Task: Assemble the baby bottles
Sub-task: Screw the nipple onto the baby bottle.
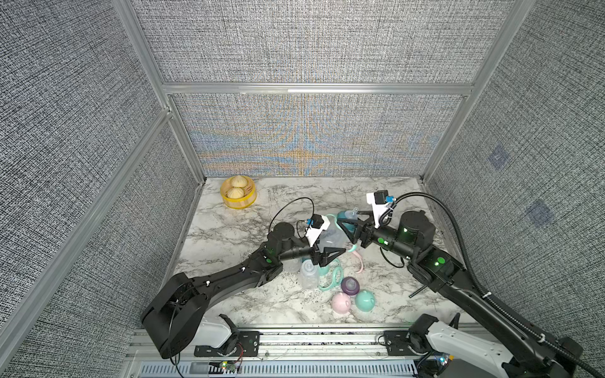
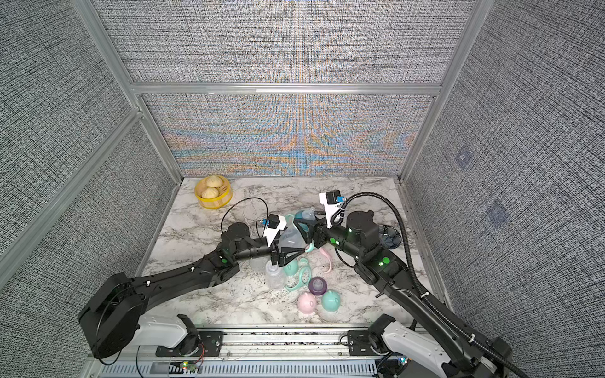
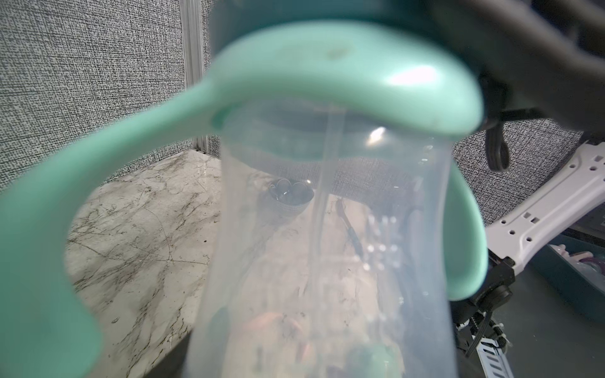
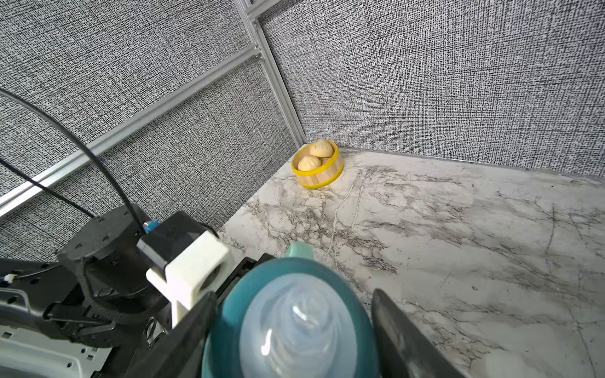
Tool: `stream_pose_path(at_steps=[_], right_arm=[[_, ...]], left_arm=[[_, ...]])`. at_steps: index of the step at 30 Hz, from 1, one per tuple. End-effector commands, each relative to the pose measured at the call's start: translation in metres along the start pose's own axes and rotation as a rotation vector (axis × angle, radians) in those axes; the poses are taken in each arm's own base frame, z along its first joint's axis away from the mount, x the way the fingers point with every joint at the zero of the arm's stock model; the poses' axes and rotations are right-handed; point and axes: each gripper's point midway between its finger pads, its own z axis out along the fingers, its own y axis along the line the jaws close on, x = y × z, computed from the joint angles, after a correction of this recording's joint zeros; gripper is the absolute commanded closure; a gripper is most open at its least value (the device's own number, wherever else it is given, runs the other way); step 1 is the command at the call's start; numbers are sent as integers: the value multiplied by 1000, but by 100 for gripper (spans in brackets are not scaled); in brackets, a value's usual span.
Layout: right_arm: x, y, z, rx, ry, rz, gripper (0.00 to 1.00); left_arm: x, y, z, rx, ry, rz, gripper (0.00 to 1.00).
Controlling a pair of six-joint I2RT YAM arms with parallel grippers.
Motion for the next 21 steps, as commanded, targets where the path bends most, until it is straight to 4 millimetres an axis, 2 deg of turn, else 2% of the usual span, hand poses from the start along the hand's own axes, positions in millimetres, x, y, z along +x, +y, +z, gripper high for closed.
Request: stream_pose_path(at_steps=[1,5,8,12,21], right_arm=[[-13,8,-1,-32,-49,0,30],[-12,7,-1,-32,-50,3,34],[-13,8,-1,-34,-54,2,43],[-13,6,-1,-15,-46,-14,61],[-8,-4,2,137,-71,-24,92]], left_arm=[[-11,-6,0,31,-41,48,100],[-9,-6,0,31,-37,49,100],[-9,-4,0,23,-37,55,100],[-6,10,0,-61,-19,83,100],[-12,46,-15,-387,-26,191,100]])
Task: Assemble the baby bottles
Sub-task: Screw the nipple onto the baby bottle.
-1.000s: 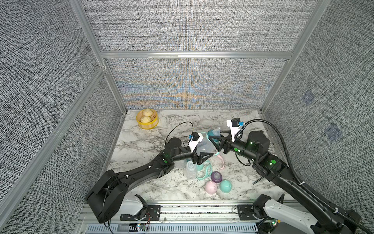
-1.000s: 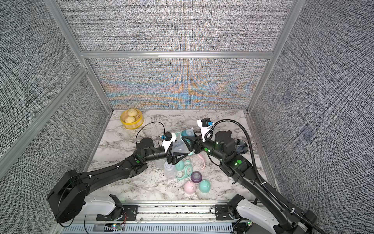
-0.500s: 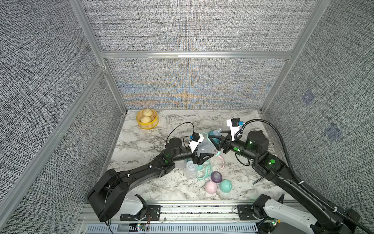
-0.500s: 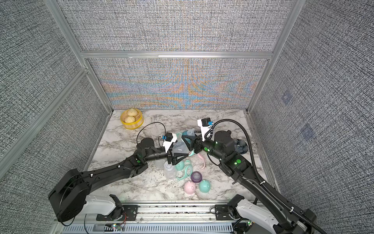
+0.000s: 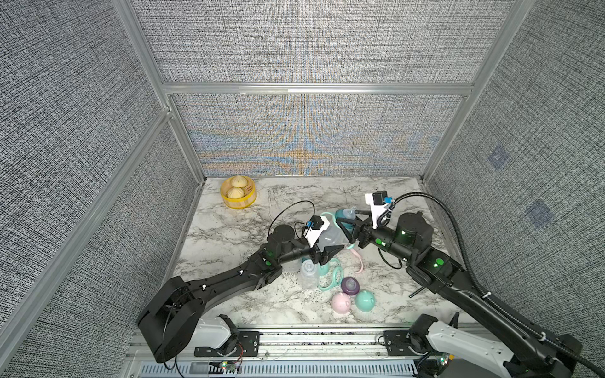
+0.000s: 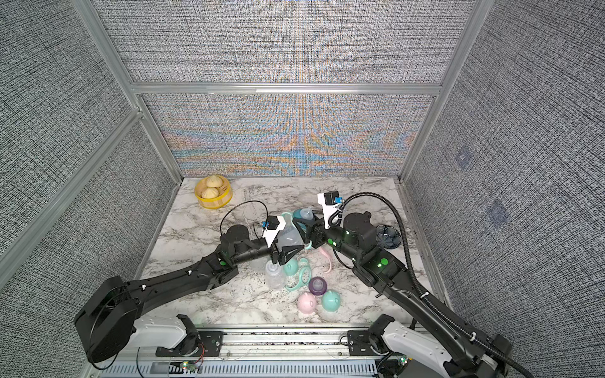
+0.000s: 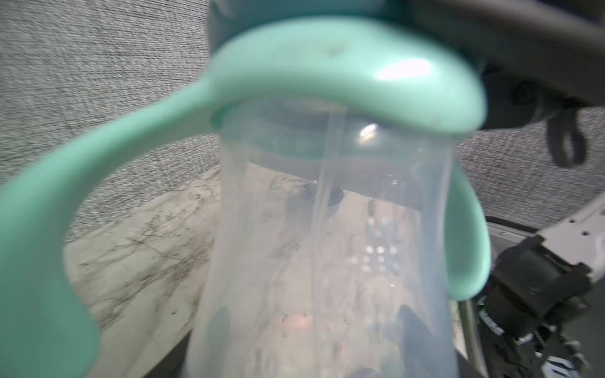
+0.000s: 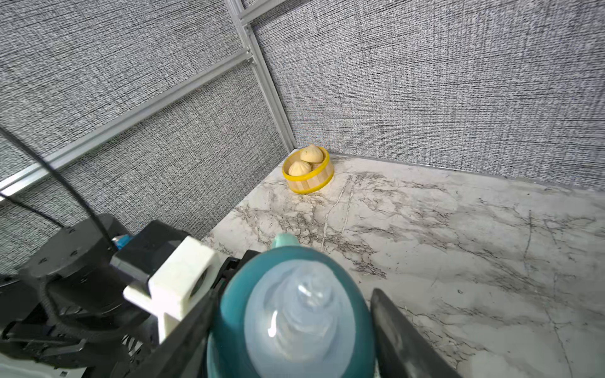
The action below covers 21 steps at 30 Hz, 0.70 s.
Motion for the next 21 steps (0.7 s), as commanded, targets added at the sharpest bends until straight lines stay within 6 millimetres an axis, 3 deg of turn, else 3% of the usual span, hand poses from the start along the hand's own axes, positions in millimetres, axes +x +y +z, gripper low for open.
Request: stream_pose_path(at_steps=[1,7,8,12,14,21], right_arm=[[-7,-6,2,94,-48,9,93],[-1,11,20,82,-24,-2,90],[-1,11,22,80,-20,-1,83],[-5,13,17,69,-28,-15,39],[-7,14,12,56,-23,-19,26],[-13,12,-8,-37,10,-1,12]], left_arm=[[-5,31,-5,-236,-10,91,100],[-9,28,-4,-267,-27,122,100],[-8,28,-5,-265,-30,120,100],[-7,24,-7,-248,-35,117,100],[-5,26,-8,-255,-35,99,100],[-8,18,-8,-214,-41,85,100]])
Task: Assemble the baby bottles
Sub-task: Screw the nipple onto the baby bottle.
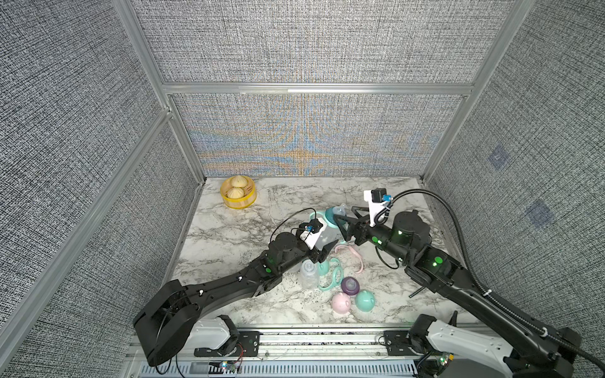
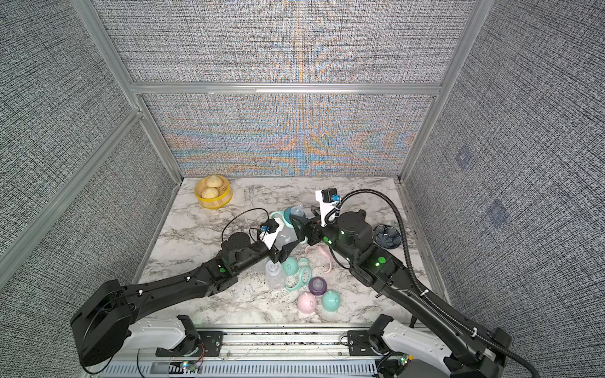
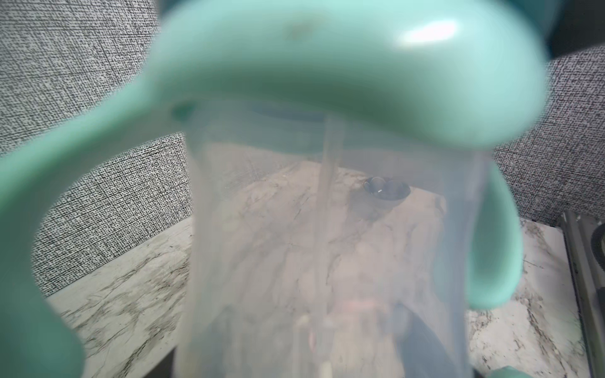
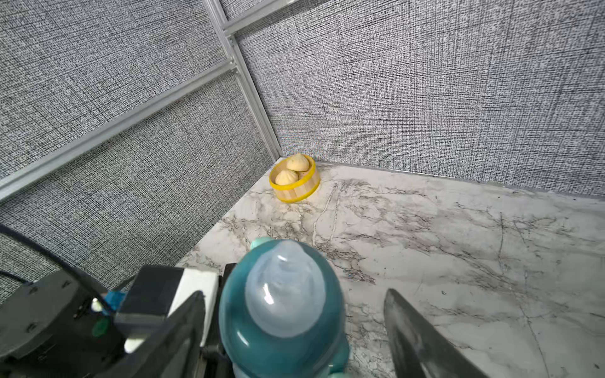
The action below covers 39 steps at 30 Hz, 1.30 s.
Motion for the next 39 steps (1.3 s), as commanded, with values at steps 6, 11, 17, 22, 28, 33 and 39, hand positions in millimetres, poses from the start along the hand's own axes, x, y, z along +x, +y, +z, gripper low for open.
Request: stream_pose_path(at_steps=[6,11,17,22,28,33,39], right_arm=[[10,13,-8,-152,79,-12,11],[17,14,-1,-177,93,-14,11],[21,13,5,-181,101,-5,12],[26,9,9,-166,111,6,21],[27,-4,10,-103,119,14,45],[27,-27,10,-5,143,-5,47],[14,-59,12,146,115,-75,46]], left_arm=[[-17,-22,2,140,-42,-14,100],[-20,-32,2,212,-54,-46,100],[-20,-35,3,231,-63,-68,100],[-20,-34,3,233,-72,-80,100],[-15,-30,6,210,-56,-94,69],[-3,-15,11,133,-6,-117,0],[15,7,13,39,99,-136,0]])
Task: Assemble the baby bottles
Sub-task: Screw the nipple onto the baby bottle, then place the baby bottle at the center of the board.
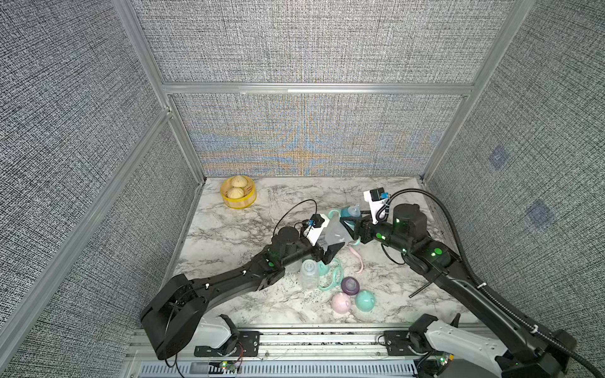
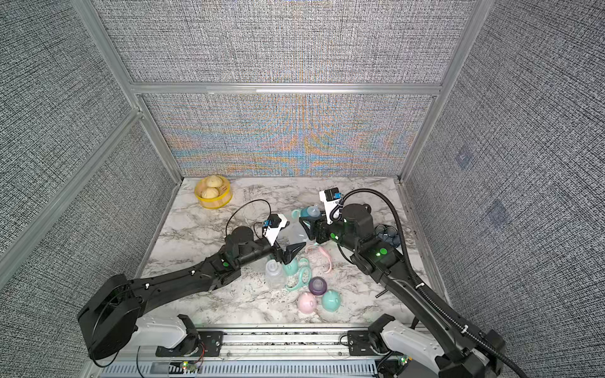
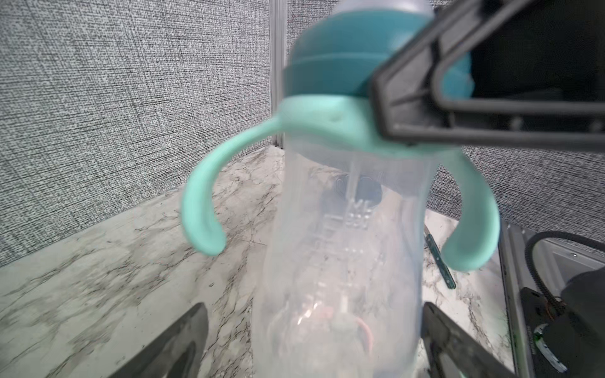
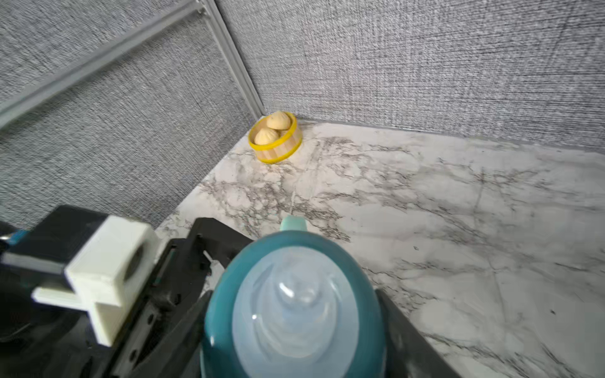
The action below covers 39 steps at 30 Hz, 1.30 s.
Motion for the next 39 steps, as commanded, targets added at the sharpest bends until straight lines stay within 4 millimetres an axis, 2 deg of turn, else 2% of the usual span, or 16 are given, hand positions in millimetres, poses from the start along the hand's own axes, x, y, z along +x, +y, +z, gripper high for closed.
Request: stream_pose_path(at_steps=[1,9,10,17,26,39], right_arm=[[-18,-18,0,99,-53,-60,46],[-17,-68,35,289,-66,-139,47],[-5,-77,41,313,-48,-146,47],[7,-111,75,377,-78,-144,48],[33,-134,110,395,-64,-140,48],[66,-149,127,406,-31,-138,48]], left_arm=[[10,17,-2,-76,58,-19,0],[23,44,-10,-166,172,-52,0],[25,48,-11,-176,184,-58,0],[29,58,-19,-201,212,-78,0],[36,55,-19,-183,224,-89,0],[34,53,-18,-167,216,-79,0]])
